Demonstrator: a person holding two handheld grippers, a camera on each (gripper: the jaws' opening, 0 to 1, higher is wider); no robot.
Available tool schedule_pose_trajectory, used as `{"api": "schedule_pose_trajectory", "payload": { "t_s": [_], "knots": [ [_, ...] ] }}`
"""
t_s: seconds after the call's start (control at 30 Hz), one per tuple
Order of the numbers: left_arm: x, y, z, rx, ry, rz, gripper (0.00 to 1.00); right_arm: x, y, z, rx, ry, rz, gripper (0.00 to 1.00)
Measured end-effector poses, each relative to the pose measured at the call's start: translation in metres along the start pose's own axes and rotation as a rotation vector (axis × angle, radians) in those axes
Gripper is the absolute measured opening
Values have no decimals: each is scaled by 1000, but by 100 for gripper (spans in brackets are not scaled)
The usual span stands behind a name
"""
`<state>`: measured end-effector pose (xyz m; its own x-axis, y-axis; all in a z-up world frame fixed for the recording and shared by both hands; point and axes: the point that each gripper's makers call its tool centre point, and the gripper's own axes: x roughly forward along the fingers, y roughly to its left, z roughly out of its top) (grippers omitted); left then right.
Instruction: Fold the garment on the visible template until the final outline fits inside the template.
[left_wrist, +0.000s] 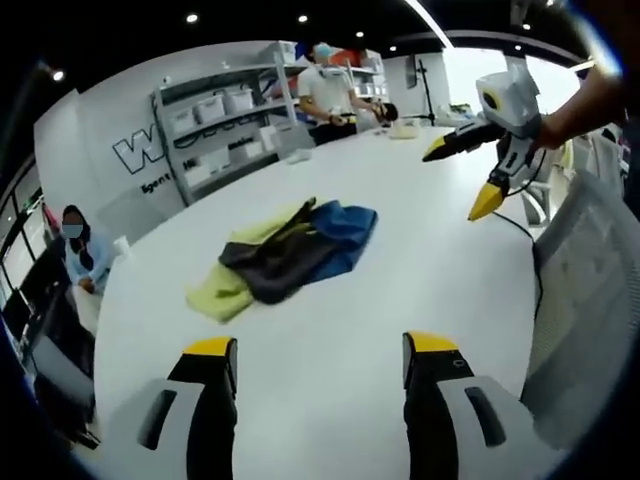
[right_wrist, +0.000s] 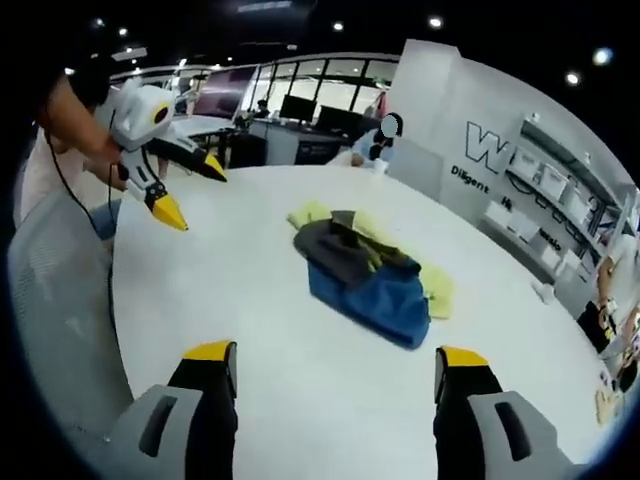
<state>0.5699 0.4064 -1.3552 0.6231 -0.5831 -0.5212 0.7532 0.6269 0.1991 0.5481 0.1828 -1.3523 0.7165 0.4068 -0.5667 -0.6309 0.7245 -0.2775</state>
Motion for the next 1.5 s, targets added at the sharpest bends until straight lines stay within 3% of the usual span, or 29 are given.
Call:
{"api": "schedule_pose_trajectory", "payload": {
  "t_s": [0.47,0.57,0.63,0.87,1.17,1.33,1.5],
  "knots": [
    [23,29,5,-10,-3,-8,53,17,-17,-4,-78,29,17,69],
    [28,32,8,9,-5,-16,50,20,-20,-7,-93,43,19,67],
    [32,29,9,71,-4,-39,48,23,-22,-8,-103,47,25,63],
    [40,24,9,107,7,-73,47,35,-32,0,-138,33,30,56],
    [56,39,4,136,35,-84,42,54,-40,8,-115,33,53,48],
    [65,49,4,105,42,-65,39,62,-48,17,-122,12,55,45],
    [76,56,6,104,36,-57,38,73,-56,16,-137,31,78,40]
  ]
}}
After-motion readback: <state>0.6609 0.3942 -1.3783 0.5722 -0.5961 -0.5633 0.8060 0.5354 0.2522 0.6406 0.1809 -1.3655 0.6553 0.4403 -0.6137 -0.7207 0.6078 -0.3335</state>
